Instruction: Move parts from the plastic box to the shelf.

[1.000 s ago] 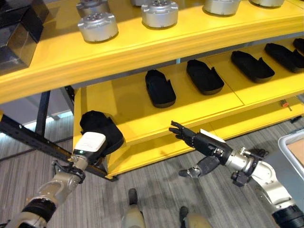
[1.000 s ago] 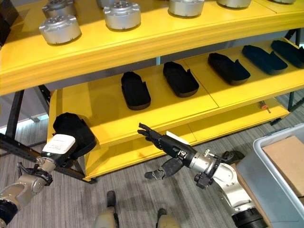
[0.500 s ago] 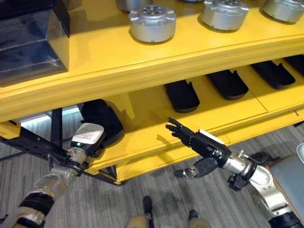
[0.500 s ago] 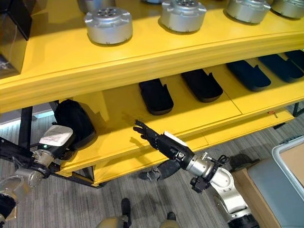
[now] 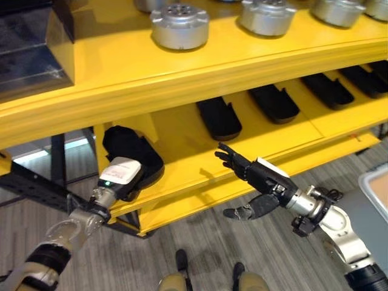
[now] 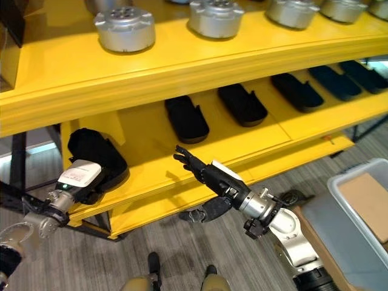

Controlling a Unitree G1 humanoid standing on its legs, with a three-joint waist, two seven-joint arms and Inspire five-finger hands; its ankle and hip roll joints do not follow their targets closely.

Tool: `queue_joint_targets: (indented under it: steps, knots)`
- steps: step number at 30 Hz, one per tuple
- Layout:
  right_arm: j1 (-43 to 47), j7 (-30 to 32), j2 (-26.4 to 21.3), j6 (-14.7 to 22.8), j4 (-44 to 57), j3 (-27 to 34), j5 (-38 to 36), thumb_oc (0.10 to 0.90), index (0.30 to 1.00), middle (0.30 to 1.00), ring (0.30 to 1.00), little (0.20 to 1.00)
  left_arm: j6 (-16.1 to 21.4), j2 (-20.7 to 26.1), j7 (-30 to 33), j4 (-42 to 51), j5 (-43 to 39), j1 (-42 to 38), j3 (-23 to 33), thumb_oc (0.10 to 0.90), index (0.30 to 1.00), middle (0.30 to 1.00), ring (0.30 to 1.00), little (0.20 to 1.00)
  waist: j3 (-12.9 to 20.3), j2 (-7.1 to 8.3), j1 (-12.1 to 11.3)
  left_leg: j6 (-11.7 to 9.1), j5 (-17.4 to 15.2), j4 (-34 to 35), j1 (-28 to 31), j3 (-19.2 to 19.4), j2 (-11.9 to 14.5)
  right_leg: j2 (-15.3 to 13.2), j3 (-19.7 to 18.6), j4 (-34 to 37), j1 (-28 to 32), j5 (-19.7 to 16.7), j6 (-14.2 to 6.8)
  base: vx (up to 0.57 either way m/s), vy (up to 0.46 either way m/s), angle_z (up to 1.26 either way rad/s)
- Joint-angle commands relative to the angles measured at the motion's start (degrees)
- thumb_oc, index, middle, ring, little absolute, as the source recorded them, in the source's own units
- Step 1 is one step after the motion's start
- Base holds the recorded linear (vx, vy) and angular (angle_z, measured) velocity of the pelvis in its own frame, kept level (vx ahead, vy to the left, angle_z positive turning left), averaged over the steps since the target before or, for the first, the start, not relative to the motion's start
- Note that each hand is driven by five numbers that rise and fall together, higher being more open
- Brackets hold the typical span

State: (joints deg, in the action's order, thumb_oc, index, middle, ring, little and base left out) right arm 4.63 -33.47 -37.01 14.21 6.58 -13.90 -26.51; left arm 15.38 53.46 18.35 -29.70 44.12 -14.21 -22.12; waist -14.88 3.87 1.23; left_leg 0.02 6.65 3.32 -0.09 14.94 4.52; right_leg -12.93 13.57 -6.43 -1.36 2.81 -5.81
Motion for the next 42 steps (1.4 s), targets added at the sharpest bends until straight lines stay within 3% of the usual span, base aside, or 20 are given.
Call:
queue_joint_targets:
  steps: [1, 5, 13, 26, 31, 34, 42]
  knots:
    - [5.6, 0.4, -0.8, 5.0, 2.8, -0.3, -3.3, 0.9, 1.0, 1.0, 1.0, 1.0, 0.8, 0.0, 4.4, 0.0, -1.6, -7.0, 2.4, 0.4, 0.3, 0.3, 0.3, 0.3, 4.1, -2.05, -0.1, -1.8, -5.6, -5.5, -1.4, -2.3, 3.0, 1.7, -0.3, -1.5, 1.4, -0.7, -2.1, -0.02, -0.086, -0.2]
    - [5.9, -0.4, -0.9, 3.7, 2.5, 0.1, -3.0, 0.9, 1.0, 1.0, 1.0, 1.0, 0.8, -1.6, 5.1, -0.7, -0.8, -6.4, 1.6, 0.4, 0.3, 0.3, 0.3, 0.3, 5.3, -2.31, 0.6, -3.2, -4.7, -4.1, -0.5, -2.5, 4.2, 2.4, -0.4, 2.2, 3.6, -1.1, -1.6, 0.06, -0.056, -0.09]
    - [3.9, -1.5, -0.8, 3.6, 3.0, 1.0, -2.7, 0.9, 1.0, 1.0, 1.0, 1.0, 0.0, -3.5, 4.9, -1.0, 0.8, -6.3, 0.8, 0.4, 0.3, 0.3, 0.3, 0.3, 6.4, -2.66, 1.7, -3.5, -5.0, -3.4, 0.9, -2.5, 4.7, 2.7, -0.7, 2.7, 4.5, -0.7, -1.2, 0.06, -0.004, -0.03]
    - [2.9, 0.4, -2.9, 2.9, 2.0, 2.2, -2.3, 0.9, 1.0, 1.0, 1.0, 1.0, 1.3, -1.0, 3.1, -6.3, 5.1, -10.8, -2.7, 0.4, 0.3, 0.3, 0.3, 0.3, 5.9, -3.5, 4.1, -3.4, -5.7, -3.6, 1.6, -1.0, 4.1, 2.0, -2.3, 3.2, 3.1, -1.9, -2.0, 0.03, 0.054, -0.01]
    - [3.8, 1.2, -4.2, 2.6, 2.1, 2.2, -2.1, 0.9, 1.0, 1.0, 1.0, 1.0, 1.5, -0.9, 3.0, -11.6, 5.5, -13.4, -4.6, 0.4, 0.3, 0.3, 0.3, 0.3, 4.3, -3.54, 5.2, -3.2, -6.2, -4.9, 0.5, -0.4, 3.8, 1.7, -3.4, 2.7, 1.4, -2.3, -2.3, -0.04, 0.064, -0.11]
    - [6.3, 2.1, -5.6, 2.3, 1.7, 2.1, -2.1, 0.9, 1.0, 1.0, 1.0, 1.0, 1.9, 0.0, 4.1, -15.1, 6.1, -14.7, -5.2, 0.4, 0.3, 0.3, 0.3, 0.3, 1.7, -3.23, 5.8, -2.9, -7.2, -7.8, -1.5, -0.4, 3.5, 1.2, -5.1, 2.0, -0.5, -2.8, -2.5, -0.11, 0.116, -0.12]
    - [7.5, 3.2, -7.2, 2.8, 1.8, 2.0, -1.6, 0.9, 1.0, 1.0, 1.0, 1.0, 0.3, 0.5, 2.3, -20.9, 6.6, -19.8, -8.3, 0.4, 0.3, 0.3, 0.3, 0.3, -1.8, -2.2, 7.1, -2.7, -8.5, -11.7, -4.0, 1.0, 3.9, 0.1, -6.5, 1.7, -2.6, -3.7, -3.1, -0.05, 0.063, -0.05]
